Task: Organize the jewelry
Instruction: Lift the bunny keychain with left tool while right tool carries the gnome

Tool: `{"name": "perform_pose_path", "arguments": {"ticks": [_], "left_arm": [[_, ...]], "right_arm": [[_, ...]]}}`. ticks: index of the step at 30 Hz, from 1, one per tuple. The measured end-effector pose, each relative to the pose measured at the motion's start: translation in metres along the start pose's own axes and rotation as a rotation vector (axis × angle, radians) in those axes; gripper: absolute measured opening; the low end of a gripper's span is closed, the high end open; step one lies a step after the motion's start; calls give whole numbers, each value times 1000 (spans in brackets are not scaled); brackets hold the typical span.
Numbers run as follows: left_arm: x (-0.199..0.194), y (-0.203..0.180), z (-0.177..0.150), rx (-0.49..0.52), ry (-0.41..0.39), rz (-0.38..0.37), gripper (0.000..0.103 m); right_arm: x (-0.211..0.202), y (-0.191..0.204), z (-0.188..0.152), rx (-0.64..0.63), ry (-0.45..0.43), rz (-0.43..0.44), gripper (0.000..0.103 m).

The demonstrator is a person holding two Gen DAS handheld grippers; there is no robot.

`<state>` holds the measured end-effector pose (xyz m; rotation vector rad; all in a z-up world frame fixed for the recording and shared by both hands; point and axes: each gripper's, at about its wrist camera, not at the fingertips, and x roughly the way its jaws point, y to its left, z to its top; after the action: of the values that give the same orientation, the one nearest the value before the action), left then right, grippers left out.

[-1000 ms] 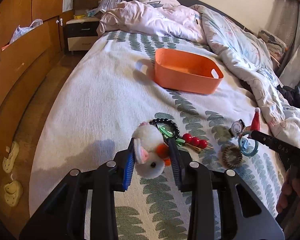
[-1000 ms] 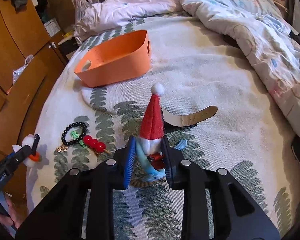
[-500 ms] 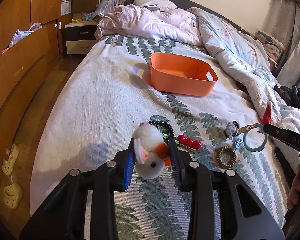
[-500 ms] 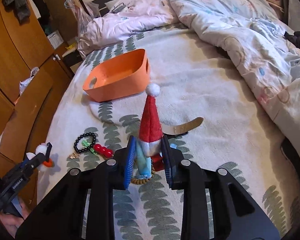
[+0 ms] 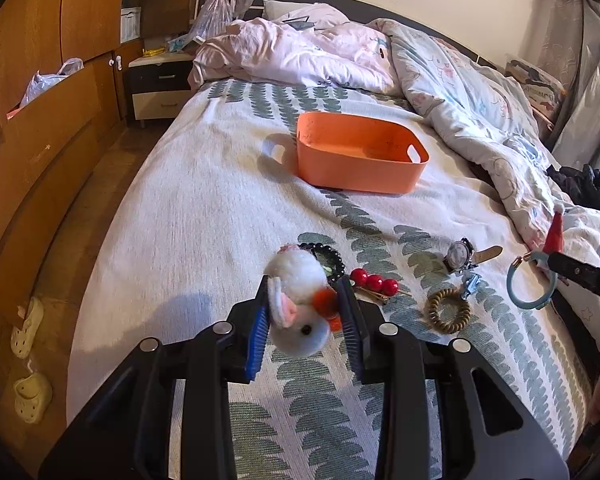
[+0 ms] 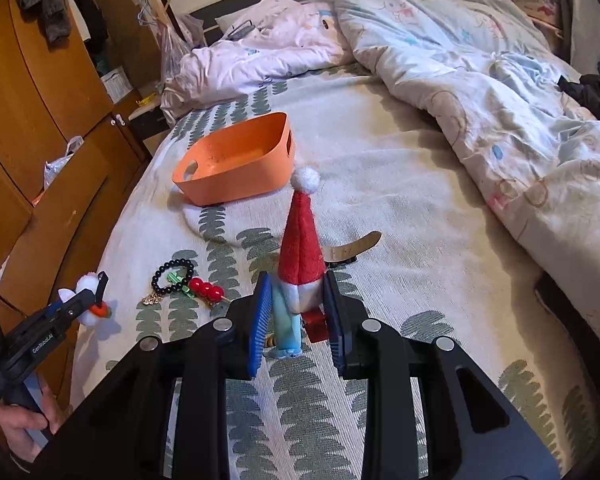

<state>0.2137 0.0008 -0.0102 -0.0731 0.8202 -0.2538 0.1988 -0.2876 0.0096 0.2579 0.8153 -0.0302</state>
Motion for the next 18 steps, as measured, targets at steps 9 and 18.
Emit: {"name": "perform_pose_path", "arguments": {"ticks": [9,18], "left_arm": [[4,1,-2,3,7,7,33],[3,0,0,0,2,2,33]], "right_arm": [[50,3,-21,-41,100,-38,27],[49,4,-24,-23,113,4,27]]}}
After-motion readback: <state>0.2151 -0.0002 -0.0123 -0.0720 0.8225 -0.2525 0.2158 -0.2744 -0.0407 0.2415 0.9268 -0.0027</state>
